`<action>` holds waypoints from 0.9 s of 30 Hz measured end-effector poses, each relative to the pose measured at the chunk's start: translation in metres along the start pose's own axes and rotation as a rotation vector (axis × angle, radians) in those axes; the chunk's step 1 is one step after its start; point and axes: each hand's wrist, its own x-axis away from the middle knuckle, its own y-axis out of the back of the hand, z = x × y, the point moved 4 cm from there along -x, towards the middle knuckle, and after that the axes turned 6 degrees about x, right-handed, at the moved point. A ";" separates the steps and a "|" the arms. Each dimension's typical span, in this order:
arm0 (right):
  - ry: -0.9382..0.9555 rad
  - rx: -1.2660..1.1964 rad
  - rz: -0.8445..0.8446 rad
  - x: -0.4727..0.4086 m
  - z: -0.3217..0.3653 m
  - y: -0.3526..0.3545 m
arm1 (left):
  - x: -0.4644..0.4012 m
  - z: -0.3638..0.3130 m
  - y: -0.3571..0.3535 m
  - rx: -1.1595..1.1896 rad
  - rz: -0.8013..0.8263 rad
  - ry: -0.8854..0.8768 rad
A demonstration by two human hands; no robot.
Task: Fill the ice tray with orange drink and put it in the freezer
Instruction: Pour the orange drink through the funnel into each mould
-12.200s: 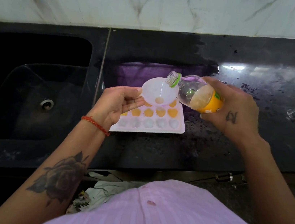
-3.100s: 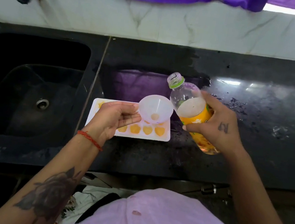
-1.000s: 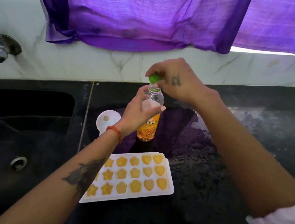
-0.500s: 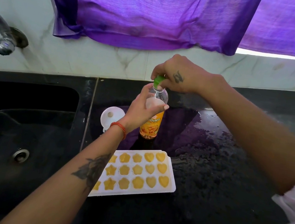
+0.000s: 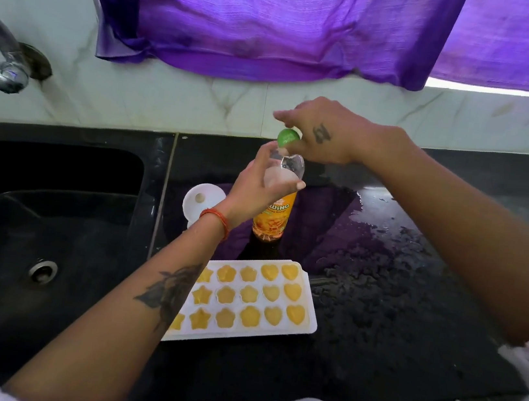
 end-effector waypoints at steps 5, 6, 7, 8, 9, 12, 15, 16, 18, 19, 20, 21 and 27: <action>0.022 0.007 -0.052 -0.007 0.005 0.002 | 0.000 0.000 0.000 -0.001 0.000 0.005; 0.017 0.006 -0.047 -0.008 0.004 0.001 | 0.000 0.001 0.000 -0.002 0.002 0.008; 0.013 -0.019 -0.047 -0.008 0.002 0.001 | 0.000 0.001 0.000 0.001 0.002 0.011; 0.013 -0.065 -0.047 -0.007 0.000 0.002 | 0.001 0.001 0.000 0.006 0.001 0.013; 0.023 -0.111 -0.046 -0.006 -0.002 0.002 | 0.000 0.001 0.000 0.011 0.002 0.013; 0.071 -0.183 -0.051 -0.003 -0.007 0.005 | 0.000 0.001 -0.001 0.006 0.009 0.012; 0.101 -0.153 -0.051 0.000 -0.008 0.005 | -0.001 0.001 -0.001 0.008 0.011 0.014; 0.112 -0.128 -0.064 -0.001 -0.008 0.004 | -0.001 0.001 -0.001 0.008 0.011 0.017; 0.119 -0.071 -0.096 -0.006 -0.007 0.003 | -0.001 0.001 -0.001 0.014 0.010 0.026; 0.113 -0.040 -0.104 -0.008 -0.007 0.002 | -0.001 0.001 0.000 0.016 0.011 0.029; 0.102 0.004 -0.100 -0.010 -0.007 0.001 | -0.001 0.001 0.000 0.017 0.012 0.028; 0.091 0.055 -0.093 -0.011 -0.006 0.000 | -0.001 0.000 0.000 0.016 0.015 0.020; -0.025 0.235 -0.112 -0.005 -0.001 -0.003 | 0.004 -0.006 0.000 0.018 0.014 -0.050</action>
